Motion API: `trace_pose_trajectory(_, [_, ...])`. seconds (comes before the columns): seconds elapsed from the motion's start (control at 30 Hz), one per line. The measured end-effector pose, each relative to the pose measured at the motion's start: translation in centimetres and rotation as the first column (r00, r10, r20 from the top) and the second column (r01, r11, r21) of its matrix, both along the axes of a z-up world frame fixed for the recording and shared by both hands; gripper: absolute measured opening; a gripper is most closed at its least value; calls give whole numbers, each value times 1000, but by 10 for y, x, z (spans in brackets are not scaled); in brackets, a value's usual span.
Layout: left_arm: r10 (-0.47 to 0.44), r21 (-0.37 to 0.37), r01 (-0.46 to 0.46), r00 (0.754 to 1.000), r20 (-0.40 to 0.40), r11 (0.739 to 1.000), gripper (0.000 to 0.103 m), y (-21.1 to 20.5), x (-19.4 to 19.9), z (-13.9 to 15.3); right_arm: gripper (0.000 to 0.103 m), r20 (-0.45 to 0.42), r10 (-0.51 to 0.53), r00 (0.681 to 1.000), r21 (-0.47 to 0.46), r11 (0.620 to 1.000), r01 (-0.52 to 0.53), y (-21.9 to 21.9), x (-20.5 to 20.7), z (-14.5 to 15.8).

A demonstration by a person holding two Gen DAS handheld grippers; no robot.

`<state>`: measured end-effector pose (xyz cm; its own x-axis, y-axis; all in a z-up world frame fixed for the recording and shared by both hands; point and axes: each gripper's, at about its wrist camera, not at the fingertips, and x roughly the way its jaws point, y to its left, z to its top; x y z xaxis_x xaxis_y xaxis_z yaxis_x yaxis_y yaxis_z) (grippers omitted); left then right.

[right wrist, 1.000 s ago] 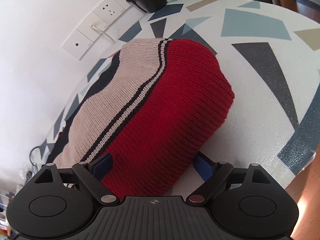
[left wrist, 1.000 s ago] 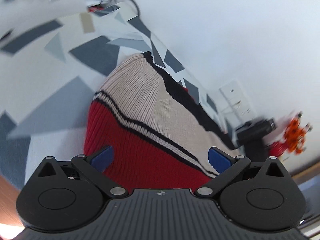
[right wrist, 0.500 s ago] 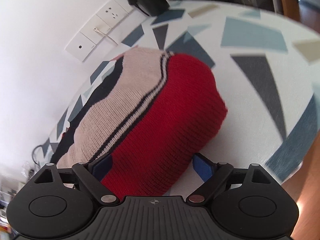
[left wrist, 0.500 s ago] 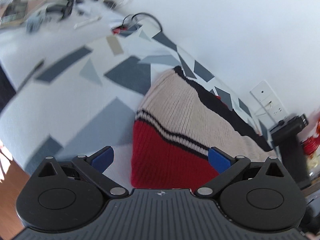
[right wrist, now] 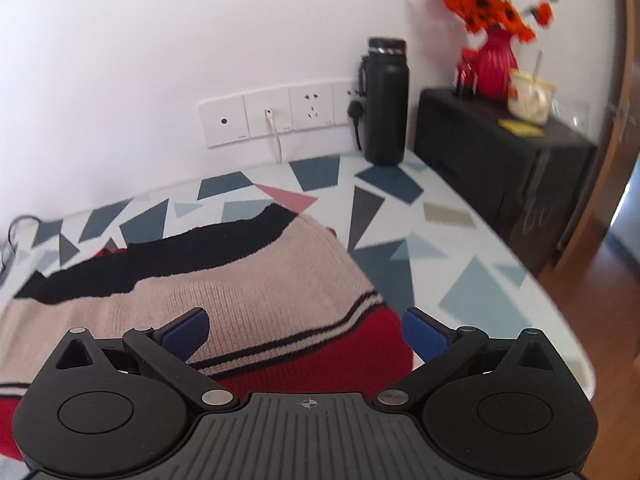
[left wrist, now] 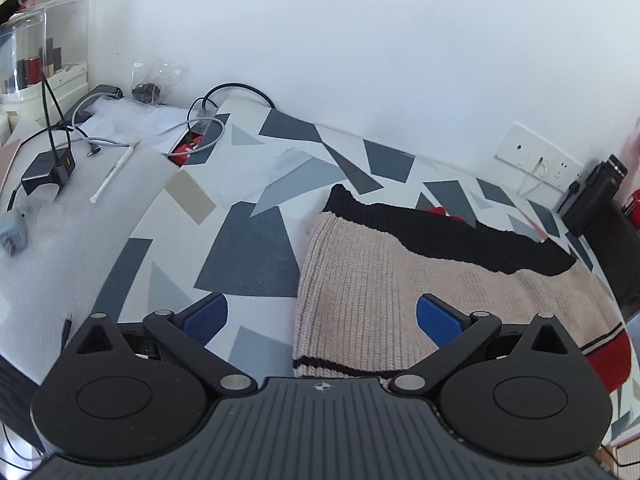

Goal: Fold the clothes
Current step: 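Lower both open grippers over the beige folded cardigan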

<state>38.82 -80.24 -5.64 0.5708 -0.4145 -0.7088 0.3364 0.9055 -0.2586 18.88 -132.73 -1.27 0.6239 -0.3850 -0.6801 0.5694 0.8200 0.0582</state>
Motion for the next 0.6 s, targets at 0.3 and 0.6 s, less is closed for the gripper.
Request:
trace_pose_trajectory(0.3, [-100,89,111,988,-116,990,103,-19,32,-38,102,-122,125,985,-10,992,-127,-15,47,-10])
trace_pose_trajectory(0.6, [7,91,9,984,-180,996,103,-32,58,-59,102,-209,246,946,43,969,-243,-39,99,-33])
